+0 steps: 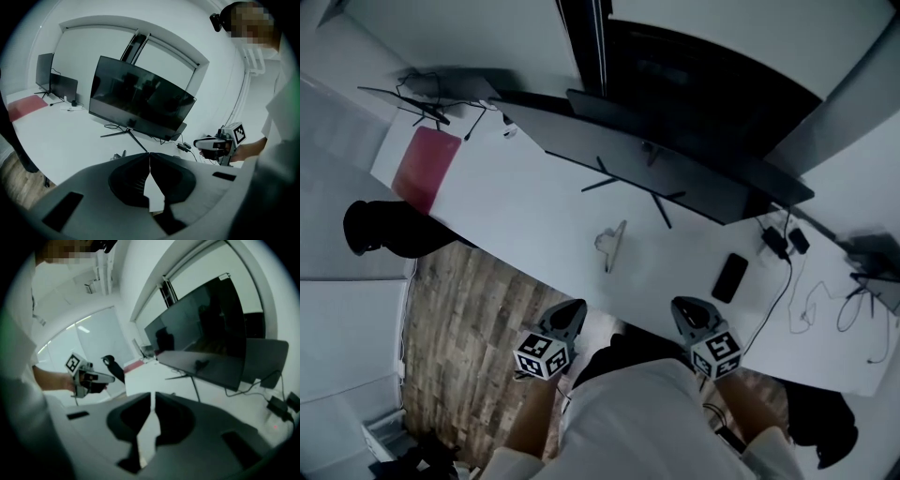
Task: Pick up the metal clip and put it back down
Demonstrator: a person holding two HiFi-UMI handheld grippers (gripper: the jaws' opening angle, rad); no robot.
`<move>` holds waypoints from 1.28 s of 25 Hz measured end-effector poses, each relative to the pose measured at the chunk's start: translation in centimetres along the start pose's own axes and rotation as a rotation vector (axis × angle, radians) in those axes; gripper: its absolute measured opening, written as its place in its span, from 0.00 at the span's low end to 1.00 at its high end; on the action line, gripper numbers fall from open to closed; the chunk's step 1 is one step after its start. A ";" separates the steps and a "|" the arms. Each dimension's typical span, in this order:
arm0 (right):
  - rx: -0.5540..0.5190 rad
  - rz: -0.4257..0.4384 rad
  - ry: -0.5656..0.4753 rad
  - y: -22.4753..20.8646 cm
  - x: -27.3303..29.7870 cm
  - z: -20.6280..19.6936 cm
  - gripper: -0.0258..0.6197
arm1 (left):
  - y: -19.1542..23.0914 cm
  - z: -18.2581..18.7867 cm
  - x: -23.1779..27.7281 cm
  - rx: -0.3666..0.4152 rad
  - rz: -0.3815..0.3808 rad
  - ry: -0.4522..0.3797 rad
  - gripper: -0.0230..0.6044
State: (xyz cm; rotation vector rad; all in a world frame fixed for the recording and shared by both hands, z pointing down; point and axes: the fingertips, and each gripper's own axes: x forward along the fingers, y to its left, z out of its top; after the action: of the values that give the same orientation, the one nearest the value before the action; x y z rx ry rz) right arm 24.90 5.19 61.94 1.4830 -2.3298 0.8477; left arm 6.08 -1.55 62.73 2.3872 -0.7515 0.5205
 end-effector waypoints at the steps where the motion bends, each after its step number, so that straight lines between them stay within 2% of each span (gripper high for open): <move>1: 0.006 0.004 -0.001 -0.3 0.3 -0.1 0.09 | 0.2 0.0 0.6 -0.001 -0.003 0.015 0.09; 9: 0.053 0.018 -0.002 -1.7 2.1 -1.7 0.09 | 1.6 -1.2 4.6 -0.004 -0.021 0.130 0.09; 17: 0.140 -0.011 0.006 -1.1 4.6 -3.3 0.09 | 5.0 -2.2 8.2 0.001 -0.059 0.226 0.10; 19: 0.154 -0.024 0.015 -0.8 5.2 -3.7 0.09 | 5.9 -2.7 9.1 0.000 -0.075 0.258 0.16; 24: 0.196 -0.072 0.031 -0.2 6.9 -4.6 0.09 | 8.8 -4.1 11.8 0.014 -0.114 0.342 0.18; 32: 0.256 -0.102 0.061 1.2 9.8 -5.9 0.09 | 13.4 -6.9 15.9 0.009 -0.140 0.478 0.25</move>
State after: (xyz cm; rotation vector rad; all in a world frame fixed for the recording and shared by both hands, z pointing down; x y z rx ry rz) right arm 18.88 1.78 71.16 1.6328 -2.1460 1.1806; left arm 8.69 -12.43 81.53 2.1725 -0.3660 0.9861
